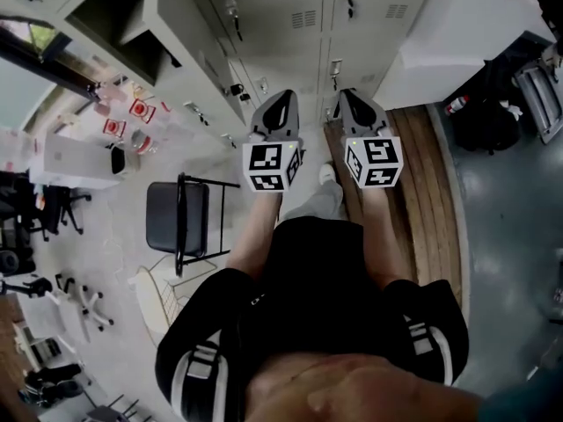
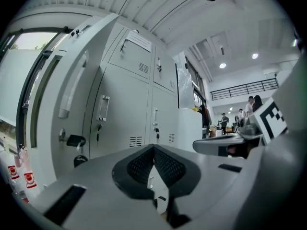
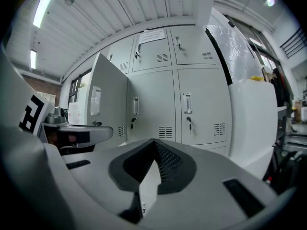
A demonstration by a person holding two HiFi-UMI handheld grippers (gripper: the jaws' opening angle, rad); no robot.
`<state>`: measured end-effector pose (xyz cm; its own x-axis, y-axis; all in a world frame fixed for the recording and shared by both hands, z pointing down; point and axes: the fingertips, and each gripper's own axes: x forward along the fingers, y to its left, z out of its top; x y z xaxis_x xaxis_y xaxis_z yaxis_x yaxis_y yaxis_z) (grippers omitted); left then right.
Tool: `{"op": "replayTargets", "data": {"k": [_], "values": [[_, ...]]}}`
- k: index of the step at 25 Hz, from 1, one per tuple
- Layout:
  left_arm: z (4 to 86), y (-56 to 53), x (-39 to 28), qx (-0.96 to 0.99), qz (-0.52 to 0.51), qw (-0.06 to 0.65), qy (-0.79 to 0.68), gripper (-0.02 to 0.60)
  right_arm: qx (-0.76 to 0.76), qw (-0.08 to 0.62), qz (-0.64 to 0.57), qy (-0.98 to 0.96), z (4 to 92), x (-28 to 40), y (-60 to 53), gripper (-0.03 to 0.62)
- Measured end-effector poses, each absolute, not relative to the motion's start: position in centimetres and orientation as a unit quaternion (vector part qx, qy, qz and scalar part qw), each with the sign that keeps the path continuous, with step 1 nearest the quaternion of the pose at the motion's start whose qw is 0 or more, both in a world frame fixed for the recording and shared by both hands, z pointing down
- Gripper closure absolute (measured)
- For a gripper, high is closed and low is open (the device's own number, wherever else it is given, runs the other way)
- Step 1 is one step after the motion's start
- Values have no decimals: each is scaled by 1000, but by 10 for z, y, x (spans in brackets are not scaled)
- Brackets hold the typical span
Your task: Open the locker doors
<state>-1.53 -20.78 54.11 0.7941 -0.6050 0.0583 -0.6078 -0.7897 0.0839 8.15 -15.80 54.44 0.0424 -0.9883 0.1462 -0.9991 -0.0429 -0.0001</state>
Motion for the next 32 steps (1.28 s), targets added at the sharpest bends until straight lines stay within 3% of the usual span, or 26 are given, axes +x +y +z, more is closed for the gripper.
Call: {"op": "replayTargets", "data": {"k": [15, 32], "values": [[536, -269, 88, 953, 16, 49, -300, 571, 734, 42, 42, -676, 532, 179, -220, 576], [531, -348, 160, 944, 12, 58, -323, 571, 690, 57, 29, -721, 516, 236, -321, 574]]}}
